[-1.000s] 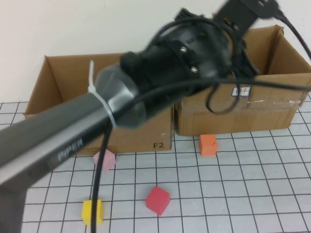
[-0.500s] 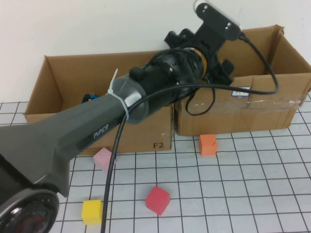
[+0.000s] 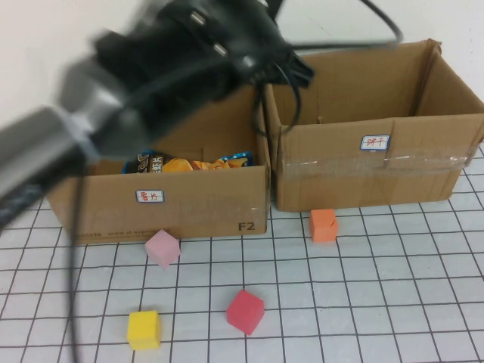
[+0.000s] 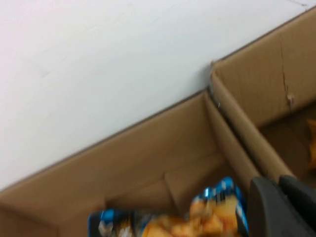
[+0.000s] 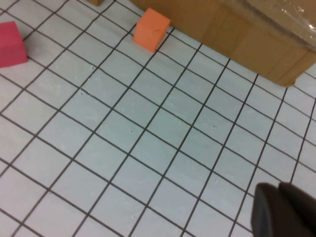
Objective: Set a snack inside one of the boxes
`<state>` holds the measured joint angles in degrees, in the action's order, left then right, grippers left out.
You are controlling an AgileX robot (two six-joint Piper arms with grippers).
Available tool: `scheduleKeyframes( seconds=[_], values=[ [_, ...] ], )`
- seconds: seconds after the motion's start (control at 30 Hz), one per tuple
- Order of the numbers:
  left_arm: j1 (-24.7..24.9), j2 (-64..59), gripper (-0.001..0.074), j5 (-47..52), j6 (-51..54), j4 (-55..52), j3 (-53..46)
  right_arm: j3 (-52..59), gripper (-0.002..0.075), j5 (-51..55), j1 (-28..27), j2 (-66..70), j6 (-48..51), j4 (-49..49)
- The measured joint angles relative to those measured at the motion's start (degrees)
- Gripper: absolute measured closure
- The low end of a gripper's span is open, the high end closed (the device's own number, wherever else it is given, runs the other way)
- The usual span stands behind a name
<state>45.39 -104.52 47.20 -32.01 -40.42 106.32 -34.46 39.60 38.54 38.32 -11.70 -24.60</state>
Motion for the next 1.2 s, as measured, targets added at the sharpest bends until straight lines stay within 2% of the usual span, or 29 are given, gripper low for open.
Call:
scheduleKeyframes(
  seconds=[0.2,0.4,0.57,0.93,1.2],
  values=[
    [0.0,8.43,0.0734,8.69,10.16,8.63,0.02,0.0,0.0725,-0.49,0.0,0.0,5.31,0.36],
    [0.0,17.69,0.0736,8.8,12.0,9.3,-5.23,0.0,0.0725,-0.49,0.0,-0.47,18.48,10.36],
    [0.0,28.99,0.0736,3.18,10.79,9.43,-18.89,0.0,0.0725,-0.49,0.0,-4.02,25.41,16.59],
    [0.0,56.16,0.0736,-14.36,0.24,7.78,-57.97,5.91,0.0725,-0.24,0.0,-19.83,26.29,21.48],
    [0.0,66.48,0.0736,-20.56,-3.21,7.51,-72.08,12.11,0.0725,-0.24,0.0,-25.64,26.29,22.35]
  ],
)
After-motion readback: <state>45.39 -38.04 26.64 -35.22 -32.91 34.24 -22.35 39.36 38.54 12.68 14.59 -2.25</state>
